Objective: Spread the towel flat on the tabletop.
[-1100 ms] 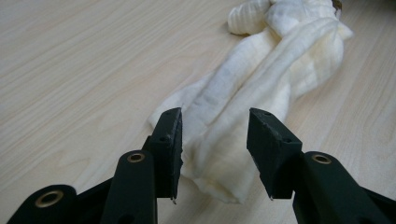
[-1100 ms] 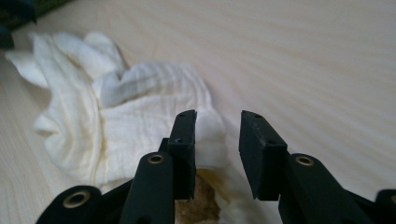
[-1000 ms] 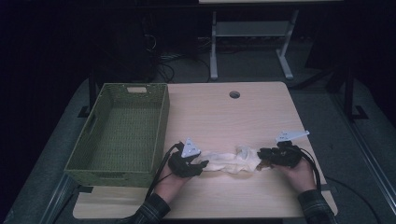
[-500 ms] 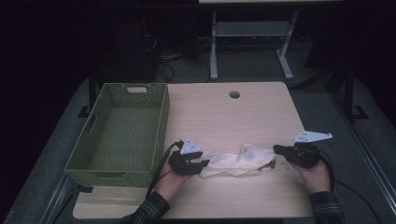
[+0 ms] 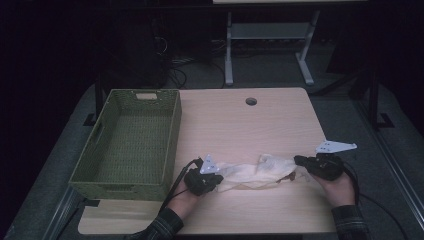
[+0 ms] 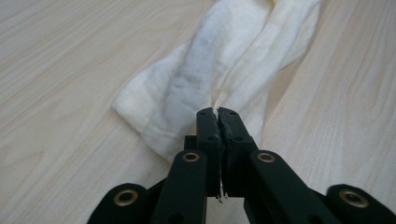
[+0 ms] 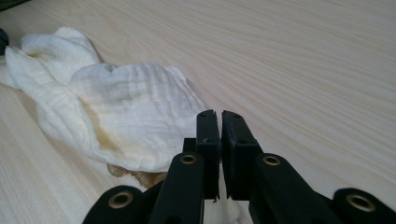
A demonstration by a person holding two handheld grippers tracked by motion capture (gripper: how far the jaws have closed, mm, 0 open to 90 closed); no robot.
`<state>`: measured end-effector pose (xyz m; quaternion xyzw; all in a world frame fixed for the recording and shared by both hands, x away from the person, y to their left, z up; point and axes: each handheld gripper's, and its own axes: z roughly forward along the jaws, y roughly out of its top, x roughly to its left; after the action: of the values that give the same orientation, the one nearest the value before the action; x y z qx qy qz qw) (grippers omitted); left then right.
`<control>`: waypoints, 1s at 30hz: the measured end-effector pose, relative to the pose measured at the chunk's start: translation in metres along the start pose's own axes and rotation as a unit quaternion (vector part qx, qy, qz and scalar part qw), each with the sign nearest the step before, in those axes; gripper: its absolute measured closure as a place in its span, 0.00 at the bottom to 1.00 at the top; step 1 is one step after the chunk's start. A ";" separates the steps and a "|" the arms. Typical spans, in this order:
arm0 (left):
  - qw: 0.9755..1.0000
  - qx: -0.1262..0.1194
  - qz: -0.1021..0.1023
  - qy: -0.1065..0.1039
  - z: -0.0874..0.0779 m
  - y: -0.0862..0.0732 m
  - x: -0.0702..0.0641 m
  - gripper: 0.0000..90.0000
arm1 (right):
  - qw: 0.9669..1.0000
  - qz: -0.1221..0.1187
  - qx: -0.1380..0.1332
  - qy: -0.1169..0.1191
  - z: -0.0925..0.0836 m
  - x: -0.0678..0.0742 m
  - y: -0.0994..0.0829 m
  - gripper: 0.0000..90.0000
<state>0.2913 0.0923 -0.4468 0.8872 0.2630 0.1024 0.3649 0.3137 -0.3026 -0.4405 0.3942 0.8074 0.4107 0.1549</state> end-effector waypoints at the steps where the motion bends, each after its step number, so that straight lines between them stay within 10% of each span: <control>1: 1.000 -0.005 0.002 0.002 -0.003 0.002 0.001 0.99 | 1.000 0.000 -0.002 0.000 -0.001 0.000 0.000 0.95; 10: 0.996 -0.064 -0.008 0.063 -0.023 0.031 0.017 0.99 | 0.999 -0.015 -0.025 -0.025 -0.014 -0.001 0.019 0.95; 30: 0.974 -0.111 -0.082 0.178 0.015 0.086 0.093 0.99 | 0.995 0.017 -0.008 -0.096 0.024 -0.039 0.079 0.95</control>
<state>0.4086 0.0828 -0.3983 0.7839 0.3831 0.2571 0.4155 0.3924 -0.2914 -0.3957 0.4441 0.7787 0.3801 0.2278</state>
